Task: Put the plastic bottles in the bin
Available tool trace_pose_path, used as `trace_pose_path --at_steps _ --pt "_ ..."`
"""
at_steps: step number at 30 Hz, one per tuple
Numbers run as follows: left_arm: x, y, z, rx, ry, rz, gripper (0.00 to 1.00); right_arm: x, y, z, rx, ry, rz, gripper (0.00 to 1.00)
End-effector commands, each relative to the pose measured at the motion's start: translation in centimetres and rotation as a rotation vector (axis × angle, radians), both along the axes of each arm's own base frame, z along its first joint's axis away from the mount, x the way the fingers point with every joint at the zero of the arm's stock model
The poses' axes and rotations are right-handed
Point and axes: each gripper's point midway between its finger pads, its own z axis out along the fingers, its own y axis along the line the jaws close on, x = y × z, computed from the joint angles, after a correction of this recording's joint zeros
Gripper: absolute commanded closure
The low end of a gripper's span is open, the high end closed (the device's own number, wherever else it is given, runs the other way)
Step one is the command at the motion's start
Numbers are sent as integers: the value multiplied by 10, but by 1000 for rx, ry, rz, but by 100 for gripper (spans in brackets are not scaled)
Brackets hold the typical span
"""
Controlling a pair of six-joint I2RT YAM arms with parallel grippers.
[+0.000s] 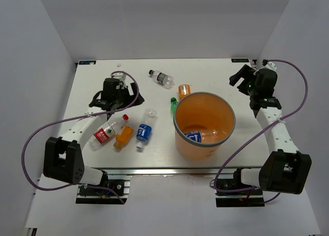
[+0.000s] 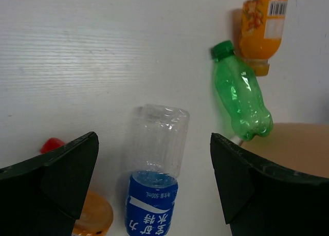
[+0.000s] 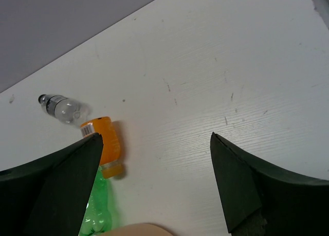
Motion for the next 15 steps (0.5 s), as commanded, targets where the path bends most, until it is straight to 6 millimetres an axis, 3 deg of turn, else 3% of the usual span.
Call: trace_pose_path --at_steps 1,6,11,15 --pt "-11 -33 -13 47 6 -114 2 5 11 13 56 -60 61 11" --pt "-19 -43 -42 94 69 -148 2 -1 -5 -1 36 5 -21 11" --pt "-34 -71 -63 73 128 -273 2 0 4 -21 51 55 75 11" --pt "-43 -72 -89 171 197 -262 2 4 -4 -37 71 87 55 11"
